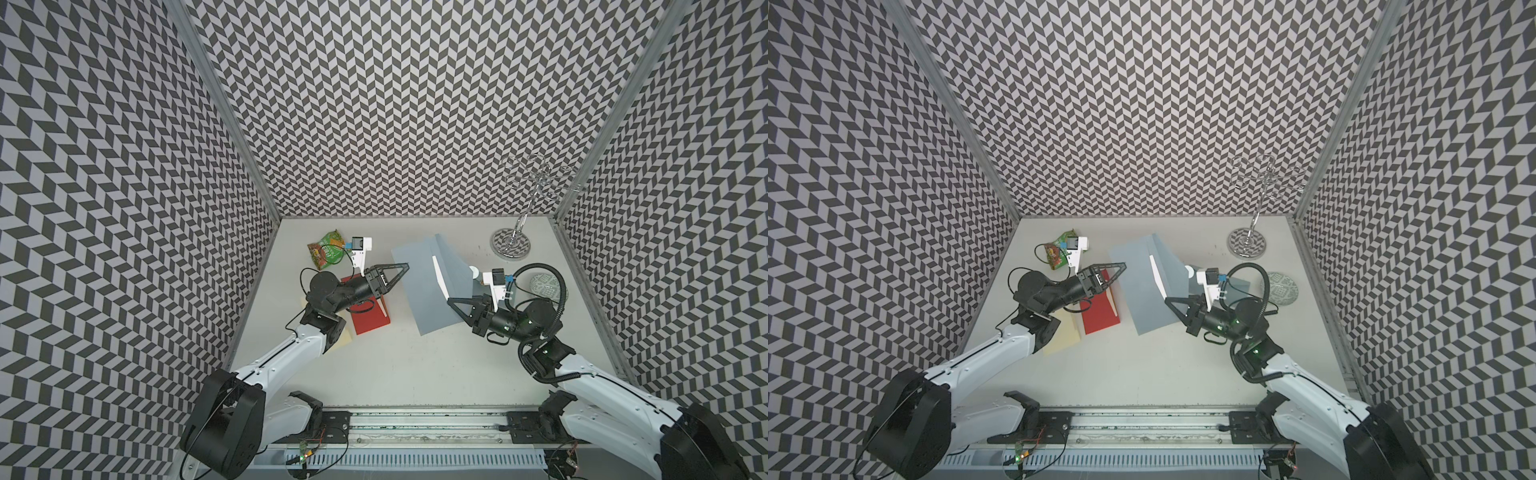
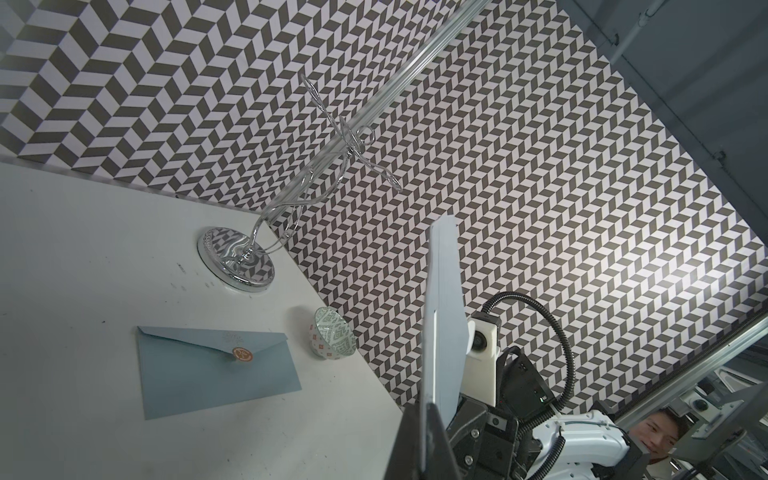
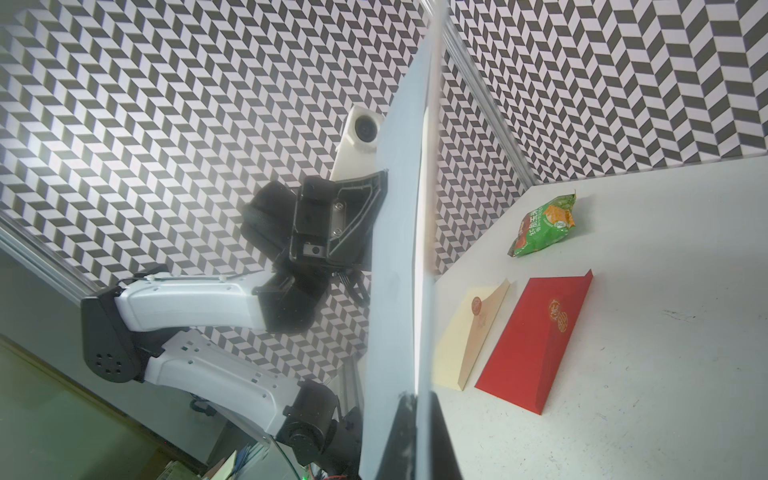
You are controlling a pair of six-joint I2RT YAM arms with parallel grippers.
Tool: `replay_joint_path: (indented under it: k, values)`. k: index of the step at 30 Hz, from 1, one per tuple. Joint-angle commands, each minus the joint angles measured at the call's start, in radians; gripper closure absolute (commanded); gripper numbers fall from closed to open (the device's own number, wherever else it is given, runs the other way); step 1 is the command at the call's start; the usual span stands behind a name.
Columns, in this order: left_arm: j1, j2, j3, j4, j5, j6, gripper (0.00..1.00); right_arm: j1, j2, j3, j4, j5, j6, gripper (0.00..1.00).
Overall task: Open the envelope
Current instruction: Open the envelope flap on the envelope.
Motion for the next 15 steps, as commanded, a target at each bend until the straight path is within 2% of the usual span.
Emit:
replay_joint_path:
  k: [1, 15]
  values:
    - [0.004, -0.015, 0.013, -0.023, 0.001, 0.033, 1.00, -0.003, -0.022, 0.007, 0.060, -0.013, 0.008, 0.99]
    - [0.016, -0.032, 0.019, -0.112, -0.026, 0.093, 0.98, -0.011, -0.073, -0.003, 0.029, 0.005, -0.007, 1.00]
